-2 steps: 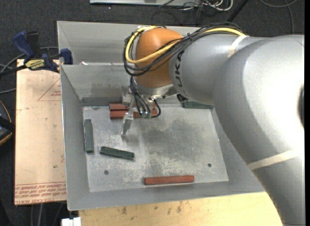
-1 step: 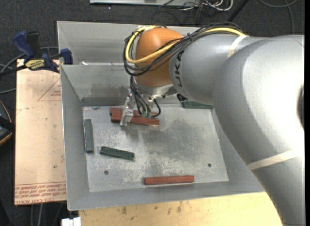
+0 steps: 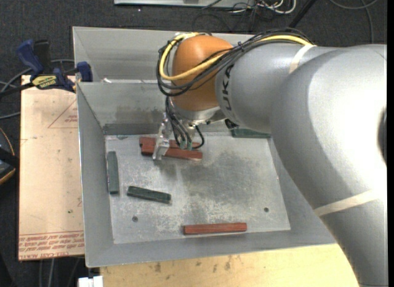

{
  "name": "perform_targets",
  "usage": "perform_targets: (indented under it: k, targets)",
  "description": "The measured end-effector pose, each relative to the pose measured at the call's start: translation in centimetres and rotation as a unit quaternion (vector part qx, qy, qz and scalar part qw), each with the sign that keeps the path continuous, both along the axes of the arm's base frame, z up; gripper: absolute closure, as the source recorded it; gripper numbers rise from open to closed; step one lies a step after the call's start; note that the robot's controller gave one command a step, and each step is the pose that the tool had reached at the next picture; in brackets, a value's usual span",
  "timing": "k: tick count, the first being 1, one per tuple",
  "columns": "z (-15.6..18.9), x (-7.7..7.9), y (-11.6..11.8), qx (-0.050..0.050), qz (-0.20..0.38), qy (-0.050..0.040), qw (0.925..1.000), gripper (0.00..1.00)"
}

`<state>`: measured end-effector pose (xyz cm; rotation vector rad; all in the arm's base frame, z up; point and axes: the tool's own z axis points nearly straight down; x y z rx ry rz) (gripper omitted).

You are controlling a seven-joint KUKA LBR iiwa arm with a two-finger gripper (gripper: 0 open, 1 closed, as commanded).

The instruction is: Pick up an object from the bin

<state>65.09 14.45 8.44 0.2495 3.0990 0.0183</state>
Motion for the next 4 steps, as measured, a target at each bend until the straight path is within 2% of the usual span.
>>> perform_targets:
  k: [1, 2, 4]
  targets:
    - [0.4, -0.1, 0.0, 0.000, 0.000, 0.0044, 1.0000, 1.00]
    - [1.9, -0.6, 0.0, -0.002, 0.000, 0.0134, 0.9999, 1.00]
    - [4.4, -0.5, -0.1, -0.003, 0.000, 0.0138, 0.9999, 1.00]
